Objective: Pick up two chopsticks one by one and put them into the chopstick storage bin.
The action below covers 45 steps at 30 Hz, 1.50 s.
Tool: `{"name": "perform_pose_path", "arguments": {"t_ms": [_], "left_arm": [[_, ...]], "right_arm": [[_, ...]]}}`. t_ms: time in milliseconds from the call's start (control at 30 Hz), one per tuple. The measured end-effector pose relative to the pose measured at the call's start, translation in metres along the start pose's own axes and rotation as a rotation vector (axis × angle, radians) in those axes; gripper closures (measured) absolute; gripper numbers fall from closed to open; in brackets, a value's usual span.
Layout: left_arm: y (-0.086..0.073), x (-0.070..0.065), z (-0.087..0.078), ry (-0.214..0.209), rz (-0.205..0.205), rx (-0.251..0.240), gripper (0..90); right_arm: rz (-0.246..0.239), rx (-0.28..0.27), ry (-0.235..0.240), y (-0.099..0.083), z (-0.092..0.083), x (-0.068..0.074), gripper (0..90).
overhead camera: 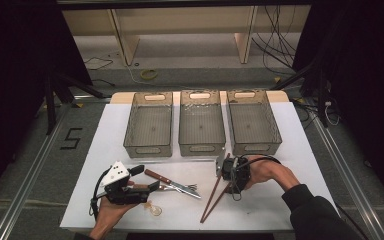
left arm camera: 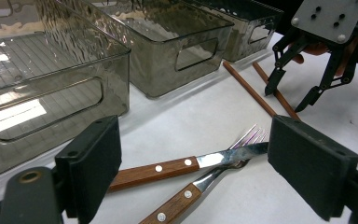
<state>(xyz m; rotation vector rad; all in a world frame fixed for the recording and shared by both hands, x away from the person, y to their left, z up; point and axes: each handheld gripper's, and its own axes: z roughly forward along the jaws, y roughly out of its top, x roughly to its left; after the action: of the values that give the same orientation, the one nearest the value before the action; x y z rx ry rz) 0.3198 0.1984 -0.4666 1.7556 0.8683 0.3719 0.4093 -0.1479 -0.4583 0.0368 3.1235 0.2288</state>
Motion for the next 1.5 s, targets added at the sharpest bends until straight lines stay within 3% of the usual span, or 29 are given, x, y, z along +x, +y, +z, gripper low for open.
{"name": "perform_pose_path", "arguments": {"t_ms": [367, 667, 900, 1300, 1500], "left_arm": [[0.0, 0.0, 0.0, 0.001, 0.002, 0.002, 16.8], [0.0, 0.0, 0.001, 0.003, 0.0, 0.001, 16.8], [0.0, 0.0, 0.001, 0.004, -0.001, 0.003, 16.9], [0.0, 0.0, 0.001, -0.004, -0.003, 0.011, 16.9], [0.001, -0.001, 0.002, -0.012, 0.001, 0.017, 16.9]], "right_arm": [[-0.074, 0.011, -0.014, 0.002, -0.001, 0.011, 69.2], [-0.111, 0.031, -0.017, 0.004, -0.001, 0.017, 78.0], [-0.133, 0.026, -0.017, 0.003, -0.001, 0.018, 79.6], [-0.217, 0.046, -0.017, -0.004, -0.004, 0.025, 84.3], [-0.241, -0.014, -0.027, -0.01, -0.015, 0.029, 84.4]]}}
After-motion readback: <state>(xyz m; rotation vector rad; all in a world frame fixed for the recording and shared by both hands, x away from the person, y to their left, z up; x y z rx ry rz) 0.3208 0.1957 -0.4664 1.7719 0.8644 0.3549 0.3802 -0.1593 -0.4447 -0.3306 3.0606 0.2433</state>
